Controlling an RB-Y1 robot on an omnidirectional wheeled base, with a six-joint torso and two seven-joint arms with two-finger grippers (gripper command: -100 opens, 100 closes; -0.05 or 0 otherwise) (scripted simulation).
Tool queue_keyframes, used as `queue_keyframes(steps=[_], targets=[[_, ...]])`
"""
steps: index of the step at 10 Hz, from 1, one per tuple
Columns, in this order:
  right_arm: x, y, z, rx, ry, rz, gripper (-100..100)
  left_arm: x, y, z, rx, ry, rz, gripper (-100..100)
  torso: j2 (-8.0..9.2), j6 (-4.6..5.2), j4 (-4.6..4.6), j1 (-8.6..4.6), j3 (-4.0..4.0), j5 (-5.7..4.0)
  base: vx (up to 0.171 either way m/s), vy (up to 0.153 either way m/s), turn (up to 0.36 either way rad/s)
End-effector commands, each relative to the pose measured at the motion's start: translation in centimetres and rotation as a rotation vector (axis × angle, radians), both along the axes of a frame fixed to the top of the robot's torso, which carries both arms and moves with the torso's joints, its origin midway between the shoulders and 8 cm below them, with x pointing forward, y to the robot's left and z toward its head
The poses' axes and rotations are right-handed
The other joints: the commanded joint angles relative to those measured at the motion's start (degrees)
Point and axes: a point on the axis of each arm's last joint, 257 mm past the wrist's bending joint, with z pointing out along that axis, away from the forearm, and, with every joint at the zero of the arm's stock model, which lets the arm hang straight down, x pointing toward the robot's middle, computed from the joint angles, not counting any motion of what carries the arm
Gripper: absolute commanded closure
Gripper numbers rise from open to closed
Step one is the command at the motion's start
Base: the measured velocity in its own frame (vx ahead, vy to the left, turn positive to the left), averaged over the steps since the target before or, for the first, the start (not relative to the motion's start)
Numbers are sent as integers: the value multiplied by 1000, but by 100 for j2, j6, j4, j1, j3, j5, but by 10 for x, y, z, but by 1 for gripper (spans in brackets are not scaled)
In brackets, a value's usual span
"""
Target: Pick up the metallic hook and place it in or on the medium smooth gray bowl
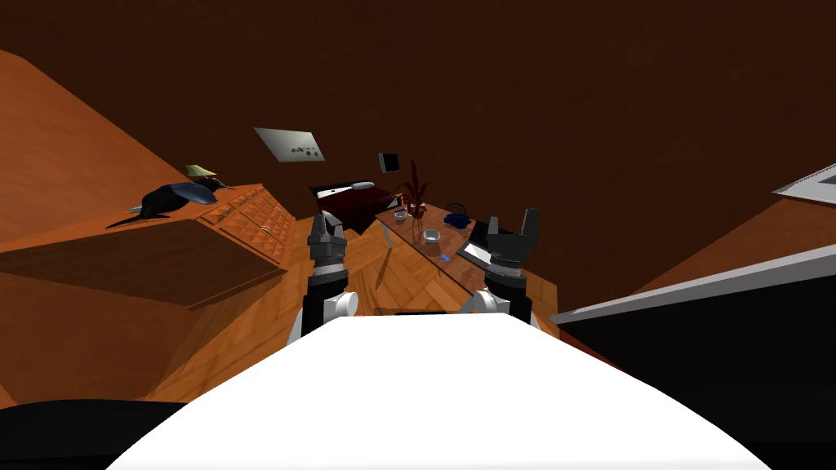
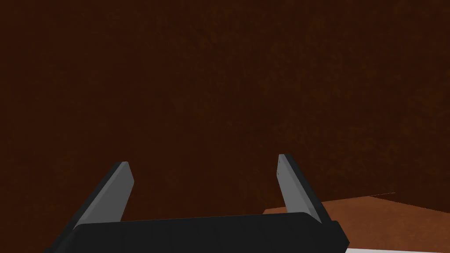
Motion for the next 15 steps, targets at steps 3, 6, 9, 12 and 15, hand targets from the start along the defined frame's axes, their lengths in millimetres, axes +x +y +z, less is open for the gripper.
queue_keyframes(steps=[3, 6, 9, 12, 15], targets=[[15, 5, -18, -88, 55, 11, -100, 0, 0, 0, 0, 0, 0, 0, 5, 0, 1, -20, 3, -4, -15, -44, 47], [33, 5, -42, -172, 120, 8, -100, 0, 0, 0, 0, 0, 0, 0, 12, 0, 3, -29, 7, -7, -38, -67, 71], [55, 3, -74, -272, 201, -3, -100, 0, 0, 0, 0, 0, 0, 0, 11, -1, 2, -30, 6, -7, -38, -69, 101], [76, -1, -108, -391, 285, -19, -100, 0, 0, 0, 0, 0, 0, 0, 16, -1, 3, -31, 9, -8, -50, -74, 122], [90, -7, -138, -481, 353, -31, -100, 0, 0, 0, 0, 0, 0, 0, 8, -1, 2, -19, 5, -5, -37, -45, 104]])
